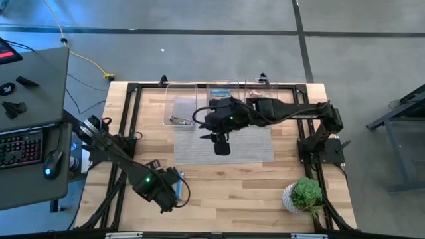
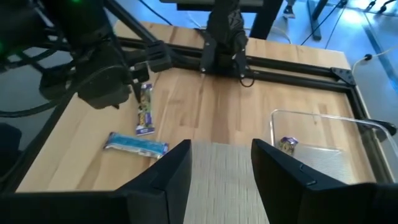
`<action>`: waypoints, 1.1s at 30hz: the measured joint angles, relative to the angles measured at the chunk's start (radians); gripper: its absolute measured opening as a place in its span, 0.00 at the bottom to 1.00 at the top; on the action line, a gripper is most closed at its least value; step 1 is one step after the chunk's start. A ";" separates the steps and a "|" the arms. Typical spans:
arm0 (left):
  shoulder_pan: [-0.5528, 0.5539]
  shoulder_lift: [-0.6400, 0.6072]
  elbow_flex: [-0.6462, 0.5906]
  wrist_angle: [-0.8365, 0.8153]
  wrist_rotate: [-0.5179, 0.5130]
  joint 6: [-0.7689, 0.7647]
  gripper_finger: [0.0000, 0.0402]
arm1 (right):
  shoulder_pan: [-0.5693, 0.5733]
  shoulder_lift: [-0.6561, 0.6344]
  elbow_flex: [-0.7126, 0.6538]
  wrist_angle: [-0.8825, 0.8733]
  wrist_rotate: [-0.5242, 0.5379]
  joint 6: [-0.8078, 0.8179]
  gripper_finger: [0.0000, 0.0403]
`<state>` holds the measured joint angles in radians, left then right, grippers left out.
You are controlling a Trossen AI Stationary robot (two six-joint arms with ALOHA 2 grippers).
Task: Pick and place Granola Bars by type
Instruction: Put the blue granola bar into the left transparent bin
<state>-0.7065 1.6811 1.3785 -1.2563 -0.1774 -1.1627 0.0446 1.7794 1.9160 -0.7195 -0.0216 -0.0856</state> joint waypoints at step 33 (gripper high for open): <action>0.052 0.006 -0.351 0.296 0.225 0.268 0.44 | 0.022 0.002 0.000 -0.064 0.000 -0.003 0.38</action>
<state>-0.6544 1.6871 1.0275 -0.9604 0.0479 -0.8944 0.0666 1.7809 1.9160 -0.7834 -0.0216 -0.0887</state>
